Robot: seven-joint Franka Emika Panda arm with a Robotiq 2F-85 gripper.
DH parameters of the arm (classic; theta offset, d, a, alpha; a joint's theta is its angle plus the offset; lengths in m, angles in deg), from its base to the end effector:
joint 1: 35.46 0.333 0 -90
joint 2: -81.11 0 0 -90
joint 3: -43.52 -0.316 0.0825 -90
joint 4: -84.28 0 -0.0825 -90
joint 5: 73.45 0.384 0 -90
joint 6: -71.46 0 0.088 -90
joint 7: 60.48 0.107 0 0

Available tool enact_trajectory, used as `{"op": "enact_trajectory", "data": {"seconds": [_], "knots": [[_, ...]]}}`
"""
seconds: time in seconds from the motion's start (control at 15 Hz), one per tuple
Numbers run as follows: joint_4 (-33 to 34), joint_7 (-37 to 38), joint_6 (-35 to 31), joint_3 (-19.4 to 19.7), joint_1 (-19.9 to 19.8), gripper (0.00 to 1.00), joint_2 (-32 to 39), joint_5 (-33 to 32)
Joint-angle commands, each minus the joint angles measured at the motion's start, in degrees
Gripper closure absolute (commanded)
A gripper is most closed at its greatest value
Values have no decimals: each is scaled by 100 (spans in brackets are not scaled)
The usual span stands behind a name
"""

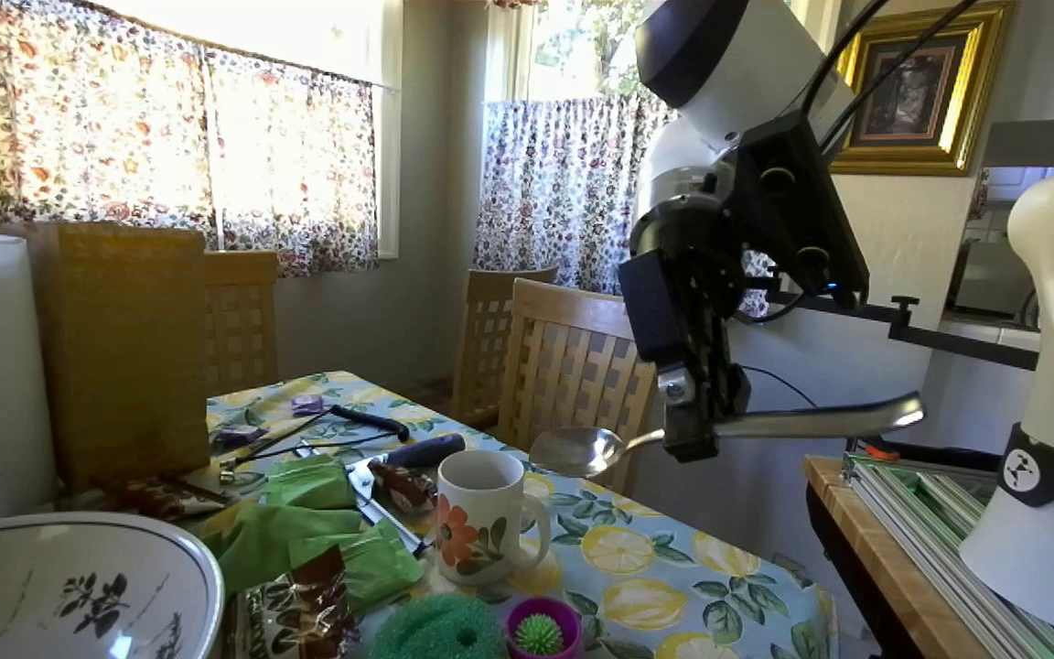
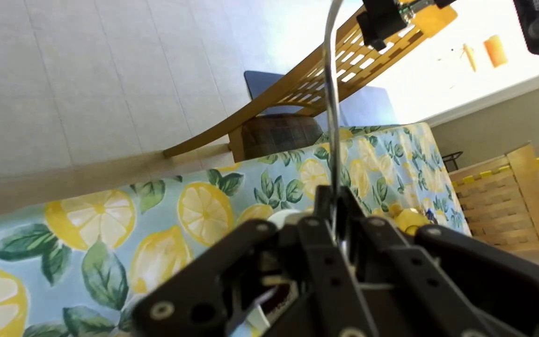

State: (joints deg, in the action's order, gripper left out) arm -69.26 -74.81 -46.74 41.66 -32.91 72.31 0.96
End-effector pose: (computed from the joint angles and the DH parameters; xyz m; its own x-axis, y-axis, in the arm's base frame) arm 0.3796 0.0798 0.2789 0.8146 -0.3155 -0.4868 -0.5799 -0.4221 -0.6968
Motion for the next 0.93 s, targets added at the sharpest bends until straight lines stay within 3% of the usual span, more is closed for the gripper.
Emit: {"op": "enact_trajectory", "data": {"seconds": [0.0,0.47,0.87], "knots": [[158,-586,-81,-246,202,98,365,662],[657,-1042,-604,-747,575,98,1000,1535],[1363,-1060,-614,-702,621,98,1970,1551]]}}
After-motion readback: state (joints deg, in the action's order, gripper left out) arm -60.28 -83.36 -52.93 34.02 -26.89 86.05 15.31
